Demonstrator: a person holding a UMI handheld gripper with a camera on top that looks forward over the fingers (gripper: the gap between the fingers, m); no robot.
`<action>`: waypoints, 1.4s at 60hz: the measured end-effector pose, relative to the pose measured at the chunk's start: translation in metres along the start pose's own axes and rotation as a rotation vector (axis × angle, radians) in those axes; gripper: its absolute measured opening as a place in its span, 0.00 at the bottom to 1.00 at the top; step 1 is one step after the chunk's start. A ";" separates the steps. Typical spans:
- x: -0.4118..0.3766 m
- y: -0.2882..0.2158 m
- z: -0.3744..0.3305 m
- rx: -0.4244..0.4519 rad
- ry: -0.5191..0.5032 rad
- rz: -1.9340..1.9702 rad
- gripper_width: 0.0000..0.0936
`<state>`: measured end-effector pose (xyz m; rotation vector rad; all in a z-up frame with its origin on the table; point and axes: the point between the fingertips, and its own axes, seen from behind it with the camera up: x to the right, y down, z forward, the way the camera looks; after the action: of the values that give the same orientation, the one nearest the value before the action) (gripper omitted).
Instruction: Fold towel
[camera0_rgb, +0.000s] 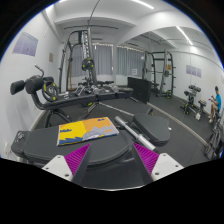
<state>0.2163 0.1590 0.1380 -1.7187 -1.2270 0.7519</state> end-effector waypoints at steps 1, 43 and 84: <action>-0.002 -0.001 0.000 0.001 -0.006 -0.002 0.92; -0.292 -0.014 0.068 -0.023 -0.314 -0.194 0.91; -0.308 0.056 0.255 -0.227 -0.209 -0.281 0.03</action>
<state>-0.0785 -0.0621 -0.0284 -1.6259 -1.7125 0.6534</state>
